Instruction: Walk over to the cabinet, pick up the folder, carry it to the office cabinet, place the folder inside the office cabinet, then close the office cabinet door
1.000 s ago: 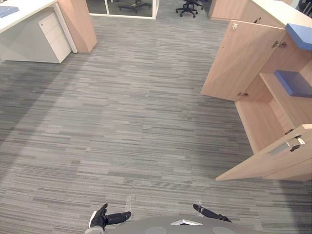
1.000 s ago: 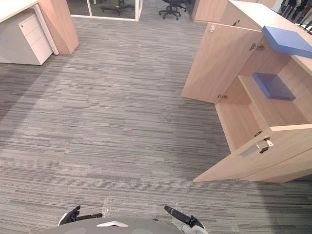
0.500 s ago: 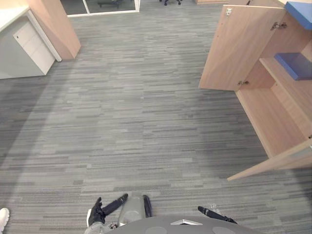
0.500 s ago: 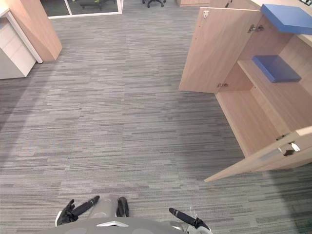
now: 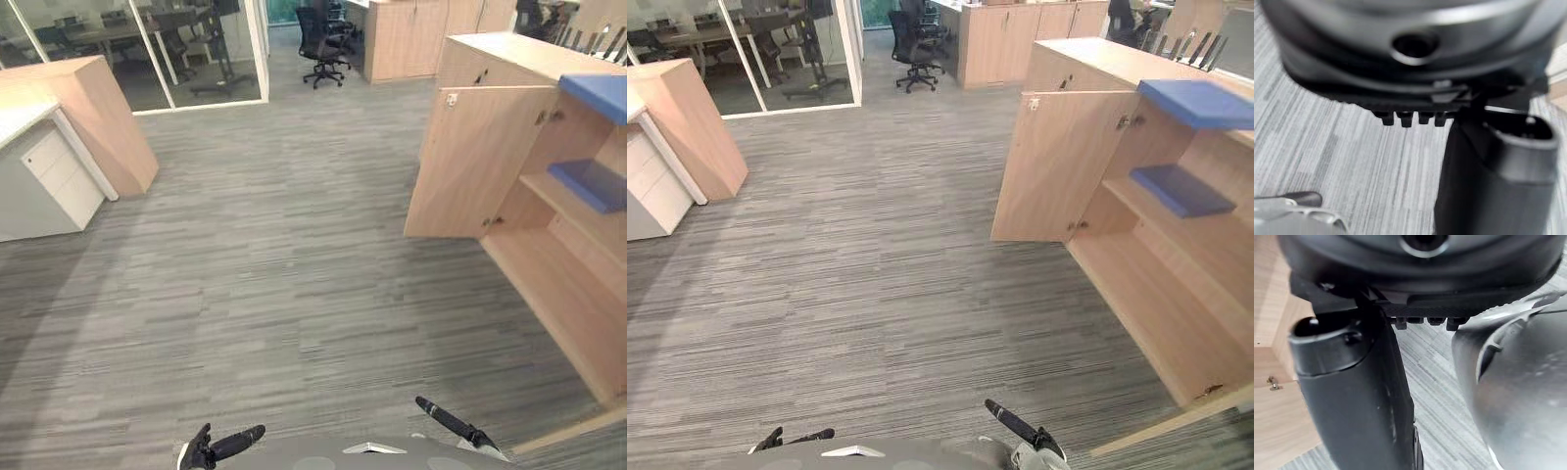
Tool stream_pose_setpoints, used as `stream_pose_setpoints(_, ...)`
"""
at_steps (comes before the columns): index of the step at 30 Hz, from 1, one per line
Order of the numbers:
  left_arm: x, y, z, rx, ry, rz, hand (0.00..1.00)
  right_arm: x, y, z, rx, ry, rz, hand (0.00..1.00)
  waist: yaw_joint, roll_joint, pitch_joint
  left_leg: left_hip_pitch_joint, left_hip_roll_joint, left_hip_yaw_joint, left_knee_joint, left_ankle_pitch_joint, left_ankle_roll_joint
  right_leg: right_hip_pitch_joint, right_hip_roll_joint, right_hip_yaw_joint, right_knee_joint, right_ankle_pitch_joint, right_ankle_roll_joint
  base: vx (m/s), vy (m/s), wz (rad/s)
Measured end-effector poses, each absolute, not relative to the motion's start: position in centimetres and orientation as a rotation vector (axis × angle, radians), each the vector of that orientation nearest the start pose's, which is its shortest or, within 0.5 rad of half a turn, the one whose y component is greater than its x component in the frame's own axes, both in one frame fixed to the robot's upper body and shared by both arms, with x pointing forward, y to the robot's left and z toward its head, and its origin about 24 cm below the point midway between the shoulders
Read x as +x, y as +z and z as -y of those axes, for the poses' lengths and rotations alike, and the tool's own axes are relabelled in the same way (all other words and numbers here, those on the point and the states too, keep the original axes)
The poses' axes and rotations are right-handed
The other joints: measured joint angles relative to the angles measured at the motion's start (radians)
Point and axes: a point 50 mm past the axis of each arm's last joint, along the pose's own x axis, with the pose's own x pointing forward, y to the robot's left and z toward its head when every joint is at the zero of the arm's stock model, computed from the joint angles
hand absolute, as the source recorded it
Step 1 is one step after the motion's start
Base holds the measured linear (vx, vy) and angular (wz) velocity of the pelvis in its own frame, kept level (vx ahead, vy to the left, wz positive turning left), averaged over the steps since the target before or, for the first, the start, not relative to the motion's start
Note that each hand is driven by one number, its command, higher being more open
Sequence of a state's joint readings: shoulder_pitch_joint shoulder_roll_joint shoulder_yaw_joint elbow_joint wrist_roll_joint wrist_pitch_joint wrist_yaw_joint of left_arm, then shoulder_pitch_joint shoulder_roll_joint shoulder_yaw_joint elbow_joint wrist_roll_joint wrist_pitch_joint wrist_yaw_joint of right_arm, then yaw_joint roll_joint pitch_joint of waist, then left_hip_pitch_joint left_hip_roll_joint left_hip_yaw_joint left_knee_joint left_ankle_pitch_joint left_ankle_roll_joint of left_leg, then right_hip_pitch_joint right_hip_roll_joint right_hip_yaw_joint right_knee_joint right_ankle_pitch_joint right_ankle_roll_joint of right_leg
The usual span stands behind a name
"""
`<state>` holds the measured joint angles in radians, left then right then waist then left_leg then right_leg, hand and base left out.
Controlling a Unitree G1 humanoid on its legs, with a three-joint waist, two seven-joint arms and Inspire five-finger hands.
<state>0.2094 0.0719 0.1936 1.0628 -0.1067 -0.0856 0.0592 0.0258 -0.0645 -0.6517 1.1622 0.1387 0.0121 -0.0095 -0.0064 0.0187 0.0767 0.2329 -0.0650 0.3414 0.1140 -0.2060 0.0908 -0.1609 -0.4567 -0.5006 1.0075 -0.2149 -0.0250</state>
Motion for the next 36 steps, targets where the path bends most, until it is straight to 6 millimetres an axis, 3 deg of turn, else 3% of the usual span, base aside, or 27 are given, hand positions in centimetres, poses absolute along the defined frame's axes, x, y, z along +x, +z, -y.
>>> stream_pose_setpoints(2, 4.7, -16.6, -21.1, -0.096, 0.395, -1.146, 1.0, 7.0, -16.7, 22.3, 0.51, -0.725, -1.096, 1.0, 0.0, -0.004, 0.04, 0.036, 0.023, 0.005, -0.01, -0.001, -0.001, -0.015, 0.062, -0.052, -0.202, -0.018, 0.017, 0.22, -0.114, 0.05)
stream_pose_setpoints(3, 4.5, -16.6, -21.2, -0.105, 0.405, -1.147, 1.0, 6.9, -16.7, 22.2, 0.495, -0.711, -1.103, 1.0, -0.001, -0.009, 0.042, 0.057, 0.031, 0.019, -0.039, -0.003, -0.019, -0.036, 0.1, -0.076, -0.35, 0.002, 0.044, 0.18, -0.134, 0.04)
stream_pose_setpoints(4, 4.6, -16.6, -21.3, -0.11, 0.411, -1.144, 1.0, 7.0, -16.7, 22.0, 0.49, -0.705, -1.106, 1.0, -0.001, -0.013, 0.047, 0.068, 0.034, 0.024, -0.056, -0.007, -0.033, -0.046, 0.114, -0.089, -0.407, 0.016, 0.051, 0.23, -0.158, -0.08)
stream_pose_setpoints(6, 4.4, -16.5, -21.8, -0.148, 0.466, -1.132, 1.0, 7.3, -16.7, 21.5, 0.46, -0.663, -1.116, 1.0, 0.003, -0.038, 0.06, 0.093, 0.038, 0.041, -0.069, -0.02, -0.068, -0.066, 0.15, -0.105, -0.545, 0.08, 0.042, 0.23, -0.185, -0.17)
stream_pose_setpoints(7, 3.9, -16.5, -22.0, -0.184, 0.512, -1.136, 1.0, 7.4, -16.8, 21.0, 0.445, -0.63, -1.122, 1.0, 0.0, -0.049, 0.059, 0.103, 0.049, 0.041, -0.066, -0.041, -0.099, -0.061, 0.168, -0.104, -0.581, 0.156, -0.003, 0.28, -0.264, -0.13)
stream_pose_setpoints(8, 3.5, -16.7, -21.6, -0.247, 0.561, -1.138, 1.0, 7.4, -16.7, 21.3, 0.431, -0.623, -1.117, 1.0, 0.004, -0.047, 0.057, 0.109, 0.081, 0.046, -0.065, -0.058, -0.125, -0.055, 0.2, -0.119, -0.584, 0.158, -0.055, 0.3, -0.276, -0.08)
stream_pose_setpoints(10, 3.2, -17.0, -20.7, -0.399, 0.644, -1.132, 1.0, 7.8, -16.5, 21.7, 0.41, -0.609, -1.098, 1.0, 0.003, -0.014, 0.049, 0.108, 0.134, 0.061, -0.069, -0.063, -0.135, -0.048, 0.261, -0.144, -0.608, 0.128, -0.063, 0.39, -0.326, -0.08)
stream_pose_setpoints(12, 2.7, -17.2, -20.0, -0.551, 0.738, -1.112, 1.0, 7.7, -16.5, 21.7, 0.41, -0.609, -1.098, 1.0, 0.003, -0.003, 0.044, 0.109, 0.181, 0.081, -0.061, -0.062, -0.139, -0.041, 0.314, -0.154, -0.623, 0.097, -0.07, 0.33, -0.276, -0.11)
stream_pose_setpoints(14, 1.6, -17.4, -19.5, -0.731, 0.87, -1.085, 1.0, 7.4, -16.7, 21.3, 0.433, -0.614, -1.112, 1.0, 0.003, -0.005, 0.032, 0.081, 0.255, 0.09, 0.083, -0.069, -0.152, 0.027, 0.398, -0.156, -0.716, 0.092, -0.072, 0.22, -0.205, -0.14)
stream_pose_setpoints(16, 1.0, -17.3, -20.2, -0.866, 1.01, -0.999, 1.0, 7.0, -16.8, 20.8, 0.462, -0.621, -1.119, 1.0, 0.005, -0.011, 0.017, -0.022, 0.359, 0.076, 0.381, -0.07, -0.152, 0.097, 0.473, -0.143, -0.811, 0.102, -0.075, 0.21, -0.215, -0.27)
stream_pose_setpoints(18, 0.9, -17.4, -20.3, -1.034, 1.143, -0.901, 1.0, 7.1, -16.8, 20.9, 0.465, -0.594, -1.123, 1.0, 0.027, 0.031, 0.013, -0.175, 0.51, 0.02, 0.832, -0.026, -0.09, 0.176, 0.579, -0.076, -0.888, 0.101, -0.095, 0.25, -0.215, -0.81)
stream_pose_setpoints(19, 1.1, -17.3, -20.4, -1.05, 1.152, -0.893, 1.0, 7.2, -16.8, 21.1, 0.455, -0.584, -1.126, 1.0, 0.031, 0.041, 0.014, -0.204, 0.529, 0.011, 0.909, -0.026, -0.09, 0.195, 0.596, -0.055, -0.897, 0.098, -0.098, 0.23, -0.097, -1.07)
stream_pose_setpoints(20, 1.4, -17.3, -20.6, -1.033, 1.143, -0.91, 1.0, 8.0, -16.8, 21.0, 0.438, -0.564, -1.13, 1.0, 0.032, 0.038, 0.017, -0.279, 0.529, -0.012, 1.016, -0.03, -0.093, 0.239, 0.61, -0.008, -0.919, 0.094, -0.105, 0.15, -0.007, -0.79)
stream_pose_setpoints(22, 2.1, -17.3, -20.8, -0.974, 1.1, -0.944, 1.0, 8.0, -16.9, 20.7, 0.414, -0.543, -1.164, 1.0, 0.032, 0.023, 0.025, -0.351, 0.494, -0.031, 1.02, -0.051, -0.101, 0.268, 0.604, 0.039, -0.94, 0.094, -0.104, 0.16, 0.017, -0.81)
stream_pose_setpoints(25, 3.6, -17.2, -19.6, -0.879, 0.964, -1.001, 1.0, 8.2, -17.0, 20.4, 0.421, -0.546, -1.182, 1.0, 0.038, 0.004, 0.048, -0.458, 0.416, -0.077, 0.802, -0.072, -0.113, 0.333, 0.587, 0.111, -0.981, 0.102, -0.088, 0.16, 0.069, -0.79)
stream_pose_setpoints(26, 4.0, -17.1, -19.9, -0.848, 0.941, -0.998, 1.0, 8.2, -17.0, 20.3, 0.42, -0.549, -1.184, 1.0, 0.04, -0.004, 0.056, -0.472, 0.365, -0.108, 0.639, -0.067, -0.122, 0.356, 0.573, 0.134, -0.994, 0.099, -0.078, 0.16, 0.104, -0.48)
stream_pose_setpoints(28, 4.5, -17.0, -19.8, -0.79, 0.899, -1.005, 1.0, 8.1, -17.0, 20.3, 0.407, -0.54, -1.182, 1.0, 0.043, -0.008, 0.062, -0.47, 0.278, -0.183, 0.334, -0.009, -0.153, 0.376, 0.543, 0.169, -0.999, 0.081, -0.049, 0.25, 0.182, -0.5)
stream_pose_setpoints(30, 4.4, -17.0, -19.5, -0.749, 0.873, -1.023, 1.0, 8.2, -16.8, 20.5, 0.378, -0.523, -1.161, 1.0, 0.052, 0.006, 0.067, -0.469, 0.217, -0.263, 0.081, 0.102, -0.163, 0.397, 0.511, 0.22, -0.999, 0.058, -0.011, 0.33, 0.274, -0.6)
stream_pose_setpoints(33, 3.5, -17.2, -19.2, -0.716, 0.864, -1.057, 1.0, 7.9, -16.8, 20.6, 0.37, -0.525, -1.154, 1.0, 0.061, 0.011, 0.06, -0.459, 0.189, -0.291, 0.045, 0.201, -0.17, 0.426, 0.474, 0.277, -0.982, 0.023, 0.043, 0.38, 0.288, -0.67)
stream_pose_setpoints(34, 3.1, -17.2, -19.2, -0.716, 0.873, -1.064, 1.0, 7.5, -16.8, 20.4, 0.374, -0.528, -1.15, 1.0, 0.062, 0.013, 0.037, -0.442, 0.164, -0.27, 0.05, 0.308, -0.15, 0.433, 0.433, 0.308, -0.969, -0.003, 0.083, 0.45, 0.308, -0.55)
stream_pose_setpoints(36, 3.0, -17.1, -19.9, -0.697, 0.887, -1.051, 1.0, 7.2, -17.0, 19.5, 0.398, -0.517, -1.162, 1.0, 0.064, -0.025, 0.023, -0.429, 0.123, -0.201, 0.059, 0.281, -0.119, 0.426, 0.362, 0.337, -0.95, -0.013, 0.107, 0.46, 0.299, -0.69)
